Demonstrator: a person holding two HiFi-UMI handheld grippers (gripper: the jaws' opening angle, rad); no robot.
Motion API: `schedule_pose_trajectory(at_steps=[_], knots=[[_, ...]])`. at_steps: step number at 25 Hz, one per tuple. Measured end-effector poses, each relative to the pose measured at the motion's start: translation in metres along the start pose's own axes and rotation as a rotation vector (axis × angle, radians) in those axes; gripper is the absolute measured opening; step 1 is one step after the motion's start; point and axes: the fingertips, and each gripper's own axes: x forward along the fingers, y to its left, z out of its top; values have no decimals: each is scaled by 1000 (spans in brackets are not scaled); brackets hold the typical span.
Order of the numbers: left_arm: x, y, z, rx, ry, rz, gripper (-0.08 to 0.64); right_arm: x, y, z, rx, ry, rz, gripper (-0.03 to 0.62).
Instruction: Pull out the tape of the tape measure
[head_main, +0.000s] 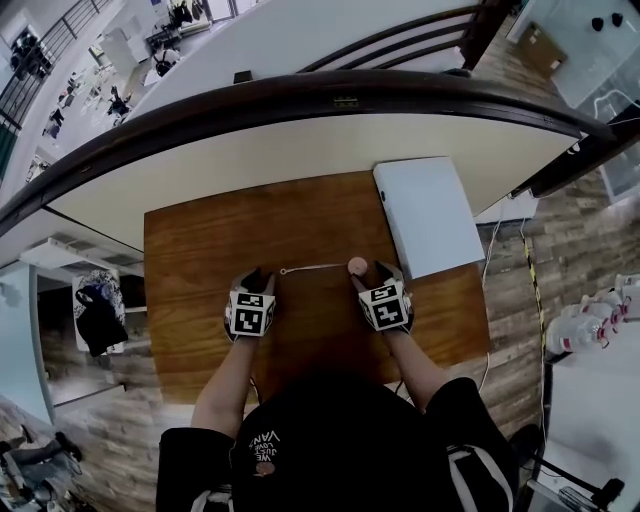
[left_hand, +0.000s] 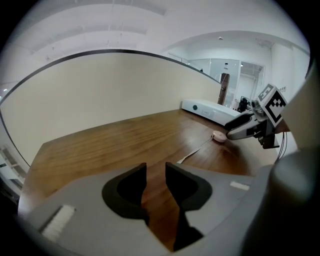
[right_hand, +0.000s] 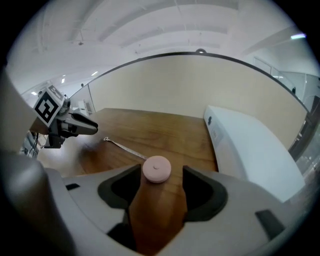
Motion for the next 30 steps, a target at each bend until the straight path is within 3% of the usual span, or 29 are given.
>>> schedule_pose_trajectory(at_steps=[9, 19, 30], knots=[[-46, 6, 19, -29, -120, -12, 109, -59, 4, 9, 141, -115, -92, 232], [-109, 5, 33, -34, -258, -91, 107, -128, 40, 42, 224, -306, -192, 229], [-165, 2, 38, -4, -373, -220, 81, -170, 99, 48, 278, -417, -255, 94]])
